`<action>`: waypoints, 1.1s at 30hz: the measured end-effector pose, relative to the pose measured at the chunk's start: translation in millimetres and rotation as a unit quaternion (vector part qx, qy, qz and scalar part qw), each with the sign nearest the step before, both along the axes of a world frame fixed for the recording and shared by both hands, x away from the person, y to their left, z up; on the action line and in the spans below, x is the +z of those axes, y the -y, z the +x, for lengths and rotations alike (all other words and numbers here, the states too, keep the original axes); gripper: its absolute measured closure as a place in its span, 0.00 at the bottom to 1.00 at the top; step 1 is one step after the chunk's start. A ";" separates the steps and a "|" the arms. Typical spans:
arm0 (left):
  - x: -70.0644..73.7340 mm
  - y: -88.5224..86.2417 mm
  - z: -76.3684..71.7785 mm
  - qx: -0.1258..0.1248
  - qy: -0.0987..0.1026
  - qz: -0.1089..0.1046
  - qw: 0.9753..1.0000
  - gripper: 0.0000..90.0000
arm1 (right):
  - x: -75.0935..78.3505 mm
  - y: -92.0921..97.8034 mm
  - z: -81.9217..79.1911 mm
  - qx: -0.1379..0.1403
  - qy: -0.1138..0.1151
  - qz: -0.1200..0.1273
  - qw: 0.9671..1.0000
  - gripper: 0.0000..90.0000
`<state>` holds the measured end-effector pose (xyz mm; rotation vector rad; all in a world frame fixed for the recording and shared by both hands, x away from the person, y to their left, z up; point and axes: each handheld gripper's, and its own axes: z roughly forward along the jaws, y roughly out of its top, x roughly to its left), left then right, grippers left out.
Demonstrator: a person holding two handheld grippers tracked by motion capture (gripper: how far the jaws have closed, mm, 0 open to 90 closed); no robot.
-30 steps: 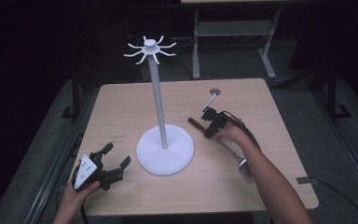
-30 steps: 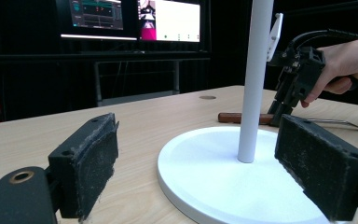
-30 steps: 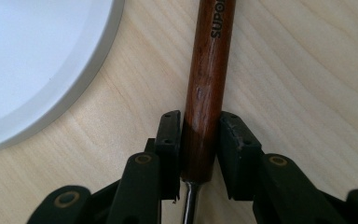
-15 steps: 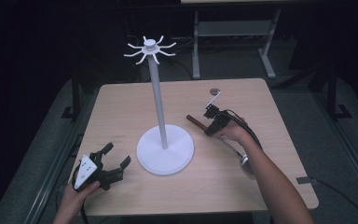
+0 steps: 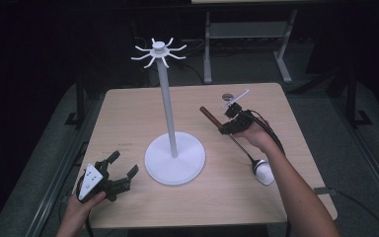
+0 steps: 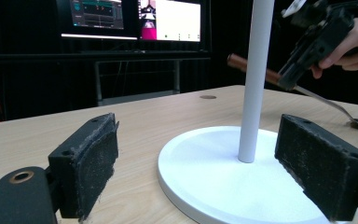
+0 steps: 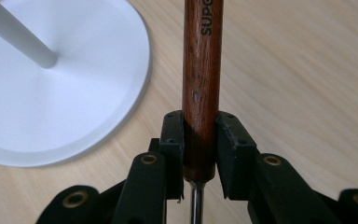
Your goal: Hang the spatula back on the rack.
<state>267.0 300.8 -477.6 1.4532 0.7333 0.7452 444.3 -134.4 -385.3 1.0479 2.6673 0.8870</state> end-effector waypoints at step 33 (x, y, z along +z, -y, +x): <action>0.0 -0.5 0.6 0.002 0.000 -0.001 1.000 0.14 | 62.6 62.3 -55.6 -0.020 0.149 0.199 0.968 0.81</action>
